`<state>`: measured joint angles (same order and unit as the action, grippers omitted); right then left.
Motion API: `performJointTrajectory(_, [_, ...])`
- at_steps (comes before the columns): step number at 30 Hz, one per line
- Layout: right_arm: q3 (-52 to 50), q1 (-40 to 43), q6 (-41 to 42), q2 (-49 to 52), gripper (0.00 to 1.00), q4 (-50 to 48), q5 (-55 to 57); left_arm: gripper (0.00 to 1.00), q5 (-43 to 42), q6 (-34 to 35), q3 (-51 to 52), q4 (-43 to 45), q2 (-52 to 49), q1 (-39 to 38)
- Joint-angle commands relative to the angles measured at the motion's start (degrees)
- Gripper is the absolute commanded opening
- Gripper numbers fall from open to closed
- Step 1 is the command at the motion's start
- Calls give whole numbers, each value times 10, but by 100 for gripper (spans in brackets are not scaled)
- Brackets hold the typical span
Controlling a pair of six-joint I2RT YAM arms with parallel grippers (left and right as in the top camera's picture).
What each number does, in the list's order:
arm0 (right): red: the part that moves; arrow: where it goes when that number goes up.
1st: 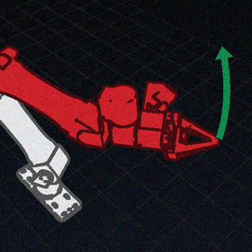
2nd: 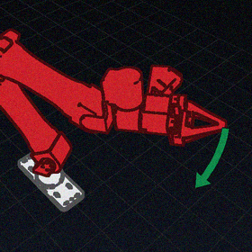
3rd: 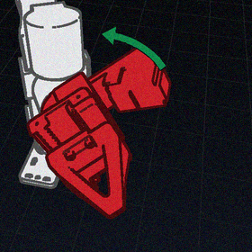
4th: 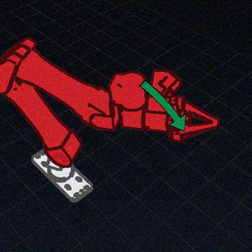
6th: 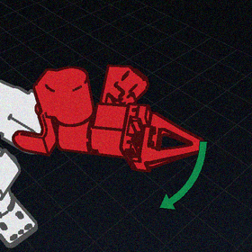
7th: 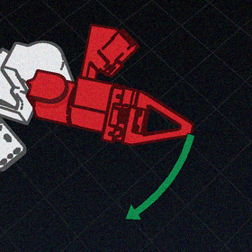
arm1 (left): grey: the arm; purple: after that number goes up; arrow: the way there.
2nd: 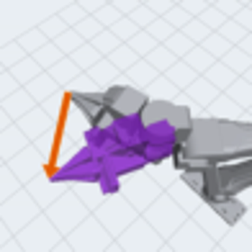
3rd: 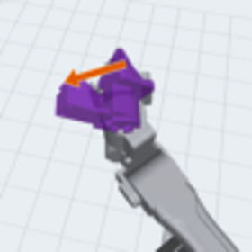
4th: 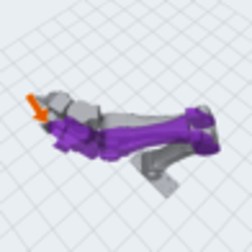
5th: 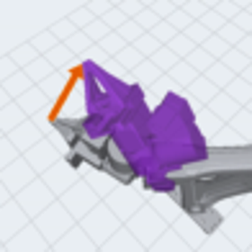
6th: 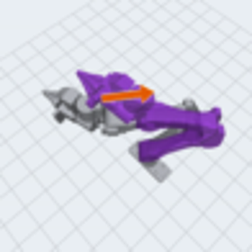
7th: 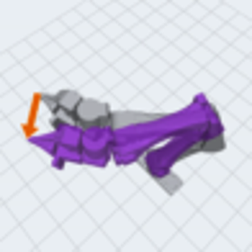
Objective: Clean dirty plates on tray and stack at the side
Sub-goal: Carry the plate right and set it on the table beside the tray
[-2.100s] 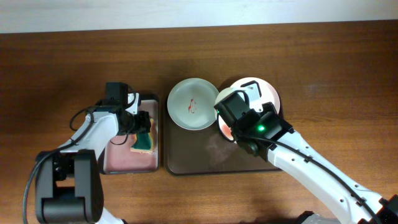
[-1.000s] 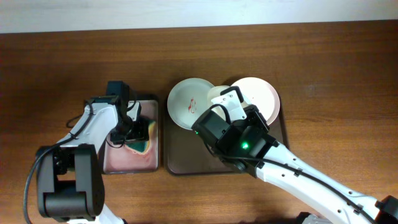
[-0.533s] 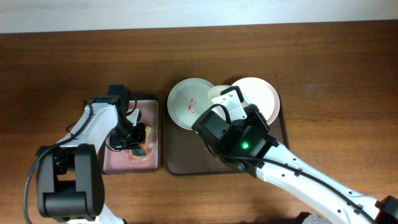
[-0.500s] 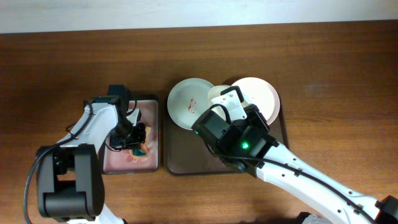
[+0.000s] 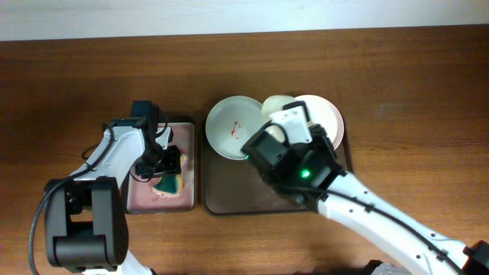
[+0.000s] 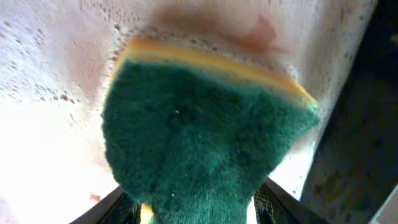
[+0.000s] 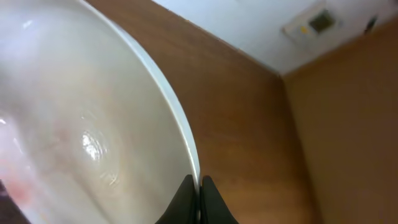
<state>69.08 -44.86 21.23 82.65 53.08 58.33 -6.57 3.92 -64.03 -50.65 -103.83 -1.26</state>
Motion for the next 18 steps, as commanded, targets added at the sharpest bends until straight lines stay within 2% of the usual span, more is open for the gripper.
performJointTrajectory(1, [14, 98, 103, -28, 4, -1, -94, 56, 2, -1, -6, 9, -5, 2])
performJointTrajectory(3, [14, 196, 146, -36, 4, -1, -195, 56, 2, -1, -6, 9, -5, 2])
performJointTrajectory(6, [13, 366, 149, -34, 4, -4, -398, 56, 2, -1, -6, 9, -5, 2])
performJointTrajectory(8, [13, 476, 149, -34, 4, 1, -480, 56, 2, -1, -6, 9, -5, 2])
performJointTrajectory(13, [12, 670, 117, -13, 4, 4, -534, 58, 2, -1, -6, 9, -5, 2])
performJointTrajectory(18, [12, 735, 105, 62, 4, 2, -537, 58, 2, -1, -6, 9, -5, 2])
